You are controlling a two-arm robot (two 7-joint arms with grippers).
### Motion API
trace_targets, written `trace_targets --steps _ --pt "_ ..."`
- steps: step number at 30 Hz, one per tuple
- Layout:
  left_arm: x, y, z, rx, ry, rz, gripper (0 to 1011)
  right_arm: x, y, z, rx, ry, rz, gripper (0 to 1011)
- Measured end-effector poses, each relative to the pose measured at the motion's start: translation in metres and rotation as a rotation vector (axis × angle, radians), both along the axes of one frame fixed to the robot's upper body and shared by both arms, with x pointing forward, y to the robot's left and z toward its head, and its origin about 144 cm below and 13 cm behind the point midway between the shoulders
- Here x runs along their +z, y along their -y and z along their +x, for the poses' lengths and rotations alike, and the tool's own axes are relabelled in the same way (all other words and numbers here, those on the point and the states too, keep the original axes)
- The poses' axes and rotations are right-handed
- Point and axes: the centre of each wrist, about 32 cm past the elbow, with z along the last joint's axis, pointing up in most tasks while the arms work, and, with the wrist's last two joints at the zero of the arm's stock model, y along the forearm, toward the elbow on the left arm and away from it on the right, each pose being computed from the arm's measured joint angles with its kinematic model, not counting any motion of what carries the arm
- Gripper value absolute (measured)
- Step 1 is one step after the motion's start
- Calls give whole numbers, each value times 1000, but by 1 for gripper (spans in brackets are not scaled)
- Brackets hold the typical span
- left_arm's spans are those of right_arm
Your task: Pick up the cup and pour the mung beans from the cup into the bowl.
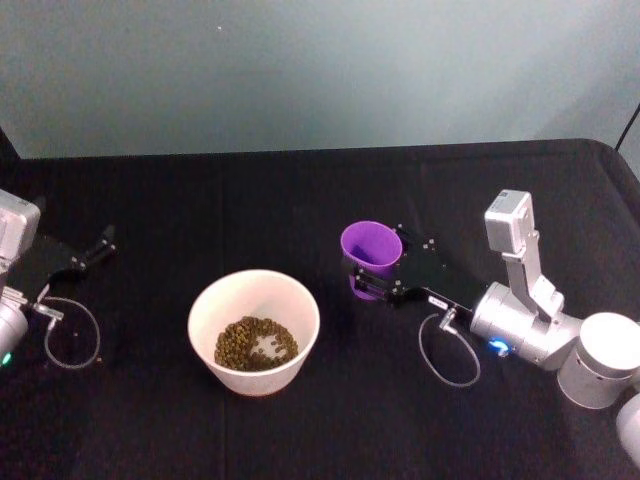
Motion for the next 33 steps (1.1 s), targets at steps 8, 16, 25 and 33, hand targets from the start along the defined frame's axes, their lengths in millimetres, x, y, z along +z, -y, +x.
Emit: trace_targets --steps 8,16,25,33 --pt "0 0 0 0 0 0 1011 -4 1 0 8 -17 11 738" --pt "0 0 0 0 0 0 1011 -5 2 1 7 -43 29 738" --pt "0 0 0 0 0 0 1011 -7 3 1 -11 -68 40 738" --pt "0 0 0 0 0 0 1011 -7 3 1 -15 -73 43 738"
